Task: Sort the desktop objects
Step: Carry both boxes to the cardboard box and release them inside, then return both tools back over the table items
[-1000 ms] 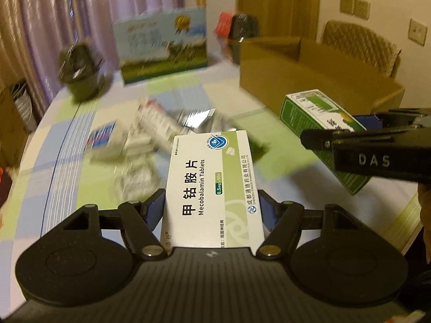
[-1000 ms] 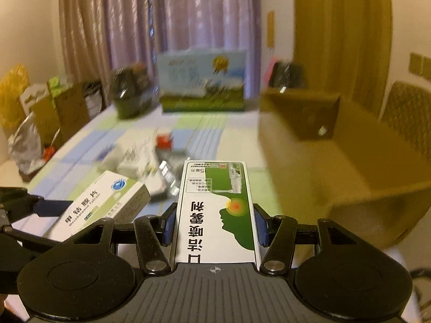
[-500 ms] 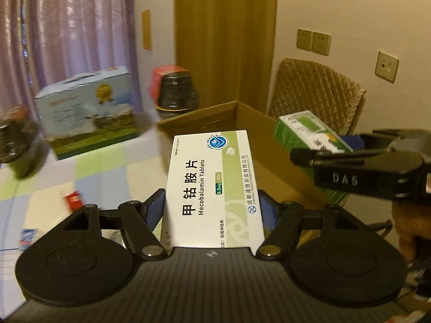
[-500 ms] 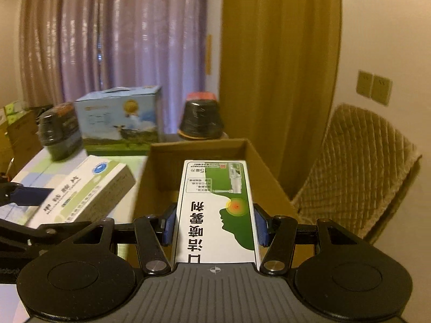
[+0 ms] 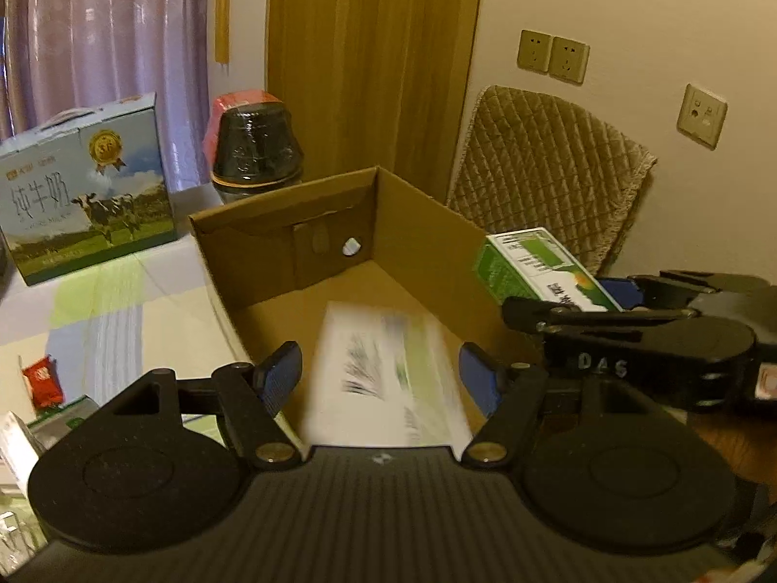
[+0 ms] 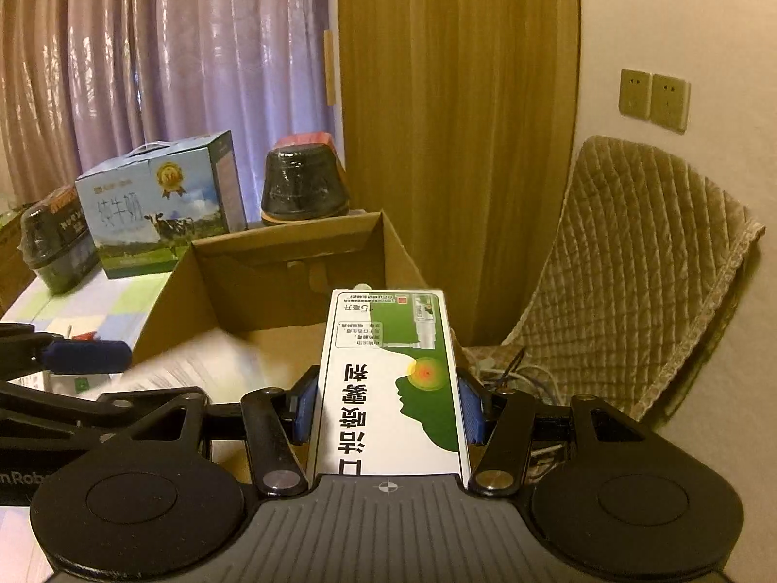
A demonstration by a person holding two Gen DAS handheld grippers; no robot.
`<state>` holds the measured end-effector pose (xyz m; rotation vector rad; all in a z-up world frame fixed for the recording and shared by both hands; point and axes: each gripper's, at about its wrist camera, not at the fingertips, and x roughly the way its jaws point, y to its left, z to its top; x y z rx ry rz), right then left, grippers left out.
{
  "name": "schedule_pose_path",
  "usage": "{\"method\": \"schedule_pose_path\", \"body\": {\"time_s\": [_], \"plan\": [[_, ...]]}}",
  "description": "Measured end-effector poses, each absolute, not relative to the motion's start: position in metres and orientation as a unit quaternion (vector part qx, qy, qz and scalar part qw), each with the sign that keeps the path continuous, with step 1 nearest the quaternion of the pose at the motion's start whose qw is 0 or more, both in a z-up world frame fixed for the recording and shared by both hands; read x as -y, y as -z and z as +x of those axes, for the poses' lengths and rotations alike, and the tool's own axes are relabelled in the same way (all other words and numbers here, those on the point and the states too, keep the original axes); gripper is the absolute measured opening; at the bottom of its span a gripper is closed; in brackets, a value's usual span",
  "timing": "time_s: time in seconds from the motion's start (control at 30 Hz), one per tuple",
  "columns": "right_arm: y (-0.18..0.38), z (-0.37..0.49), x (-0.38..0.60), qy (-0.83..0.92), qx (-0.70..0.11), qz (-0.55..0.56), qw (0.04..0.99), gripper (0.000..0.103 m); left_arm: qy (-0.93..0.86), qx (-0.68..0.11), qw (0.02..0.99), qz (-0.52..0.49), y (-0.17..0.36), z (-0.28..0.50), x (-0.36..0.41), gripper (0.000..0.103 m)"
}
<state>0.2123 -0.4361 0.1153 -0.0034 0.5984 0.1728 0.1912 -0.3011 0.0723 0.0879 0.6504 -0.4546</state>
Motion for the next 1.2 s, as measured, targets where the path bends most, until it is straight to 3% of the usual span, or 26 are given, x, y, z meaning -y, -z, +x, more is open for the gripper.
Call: {"method": "schedule_pose_path", "body": {"time_s": [0.33,0.47,1.2], "plan": [[-0.109,0.219,0.432,-0.109,-0.303,0.021,0.947,0.053,0.197,-0.309,0.929,0.052,-0.075,0.183,0.273,0.068],[-0.116,0.217,0.432,-0.106,-0.290,0.039,0.950,0.064,0.186,-0.307,0.932,0.055,-0.077,0.176,0.258,0.068],[-0.170,0.130,0.359,-0.163,-0.256,0.050,0.952,0.078,0.101,-0.314,0.942,0.061,-0.088,0.078,0.122,0.073]]}}
